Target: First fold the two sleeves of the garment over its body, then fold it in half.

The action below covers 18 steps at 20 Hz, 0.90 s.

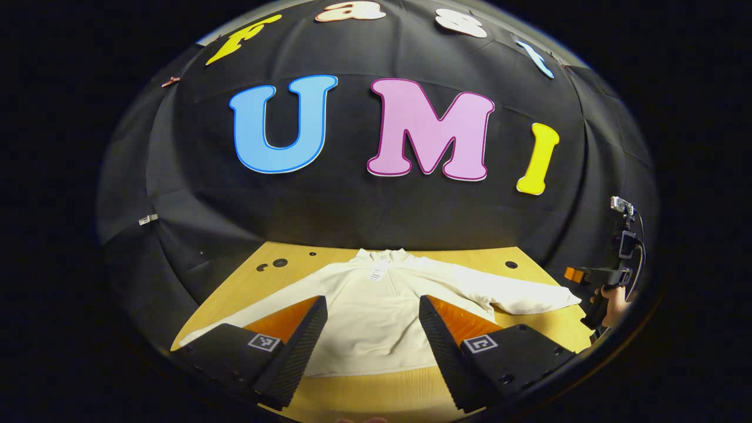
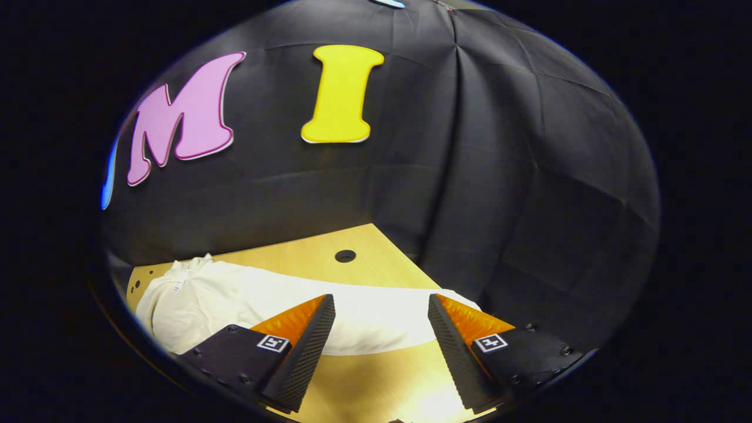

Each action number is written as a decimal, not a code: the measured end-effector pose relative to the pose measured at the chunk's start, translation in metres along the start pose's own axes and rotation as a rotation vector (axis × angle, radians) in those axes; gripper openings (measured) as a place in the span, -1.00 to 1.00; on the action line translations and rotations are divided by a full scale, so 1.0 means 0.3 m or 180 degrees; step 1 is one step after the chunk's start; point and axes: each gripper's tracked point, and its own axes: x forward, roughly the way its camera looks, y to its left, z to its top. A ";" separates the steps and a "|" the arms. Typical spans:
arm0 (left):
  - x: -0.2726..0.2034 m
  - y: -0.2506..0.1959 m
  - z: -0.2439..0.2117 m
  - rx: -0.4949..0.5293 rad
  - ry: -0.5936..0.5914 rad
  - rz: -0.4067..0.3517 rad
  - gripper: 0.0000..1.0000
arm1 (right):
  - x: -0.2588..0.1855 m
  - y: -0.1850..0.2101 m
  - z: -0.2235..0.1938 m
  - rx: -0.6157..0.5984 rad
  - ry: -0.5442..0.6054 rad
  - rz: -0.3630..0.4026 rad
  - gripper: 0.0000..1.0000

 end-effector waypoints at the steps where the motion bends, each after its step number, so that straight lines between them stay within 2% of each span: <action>1: 0.007 -0.012 -0.004 0.0012 0.0004 0.0003 0.94 | 0.035 -0.022 -0.017 0.0032 0.0075 -0.0035 0.95; 8: 0.044 -0.080 -0.068 -0.0003 0.0211 -0.0018 0.94 | 0.225 -0.177 -0.136 0.0187 0.0482 -0.0278 0.95; 11: 0.066 -0.086 -0.082 0.0045 0.0265 0.0020 0.94 | 0.282 -0.240 -0.190 0.0357 0.0671 -0.0421 0.96; 15: 0.090 -0.129 -0.116 0.0027 0.0361 -0.0031 0.94 | 0.351 -0.337 -0.241 0.0278 0.0764 -0.0584 0.95; 18: 0.094 -0.139 -0.116 0.0126 0.0371 -0.0013 0.94 | 0.379 -0.385 -0.298 0.0380 0.0913 -0.0622 0.96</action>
